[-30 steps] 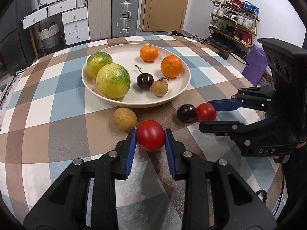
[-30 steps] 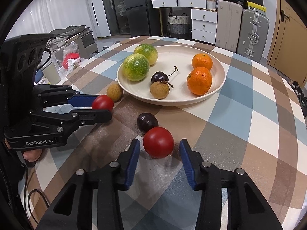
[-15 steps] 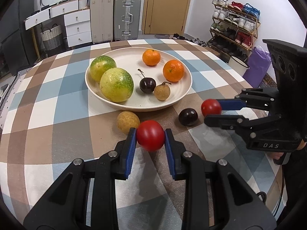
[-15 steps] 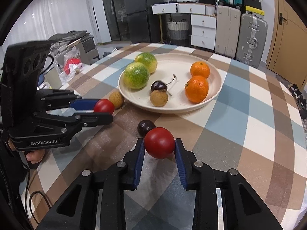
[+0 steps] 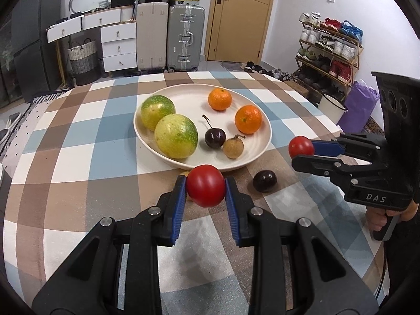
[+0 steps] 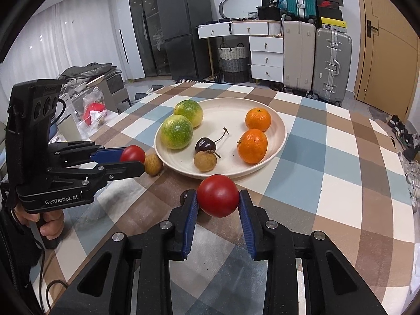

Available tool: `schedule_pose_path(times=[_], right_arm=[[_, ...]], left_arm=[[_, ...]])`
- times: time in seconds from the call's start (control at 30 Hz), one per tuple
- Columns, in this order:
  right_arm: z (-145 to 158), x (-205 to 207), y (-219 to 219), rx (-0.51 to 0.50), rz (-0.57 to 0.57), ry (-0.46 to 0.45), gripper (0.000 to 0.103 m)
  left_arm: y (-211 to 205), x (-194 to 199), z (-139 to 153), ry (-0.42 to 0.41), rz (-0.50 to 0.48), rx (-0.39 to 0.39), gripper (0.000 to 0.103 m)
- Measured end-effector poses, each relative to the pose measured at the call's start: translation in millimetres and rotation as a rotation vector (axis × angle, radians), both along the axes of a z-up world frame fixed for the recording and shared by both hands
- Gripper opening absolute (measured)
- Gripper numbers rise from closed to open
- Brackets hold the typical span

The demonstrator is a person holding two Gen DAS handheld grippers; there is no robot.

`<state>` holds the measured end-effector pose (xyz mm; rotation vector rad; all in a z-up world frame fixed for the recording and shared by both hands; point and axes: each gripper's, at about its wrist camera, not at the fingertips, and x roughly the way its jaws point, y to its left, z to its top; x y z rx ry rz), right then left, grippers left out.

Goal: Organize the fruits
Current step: 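Close the left tool on its tomato while the right tool grips the other tomato, then carry both tomatoes over the white plate and open both tools to release them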

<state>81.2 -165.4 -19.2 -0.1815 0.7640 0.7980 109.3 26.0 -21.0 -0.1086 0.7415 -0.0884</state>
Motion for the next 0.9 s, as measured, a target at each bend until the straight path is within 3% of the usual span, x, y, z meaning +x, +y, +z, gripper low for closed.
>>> schedule_pose_path(times=[0.33, 0.9], right_arm=[[5.7, 8.6, -0.3, 0.027, -0.024, 0.014, 0.032], [34.5, 22.0, 5.8, 0.057, -0.069, -0.022, 0.032]], left_arm=[[8.0, 7.6, 16.6, -0.044, 0.053, 0.025, 0.026], [4.4, 28.7, 46.7, -0.116, 0.054, 0.029, 0.026]])
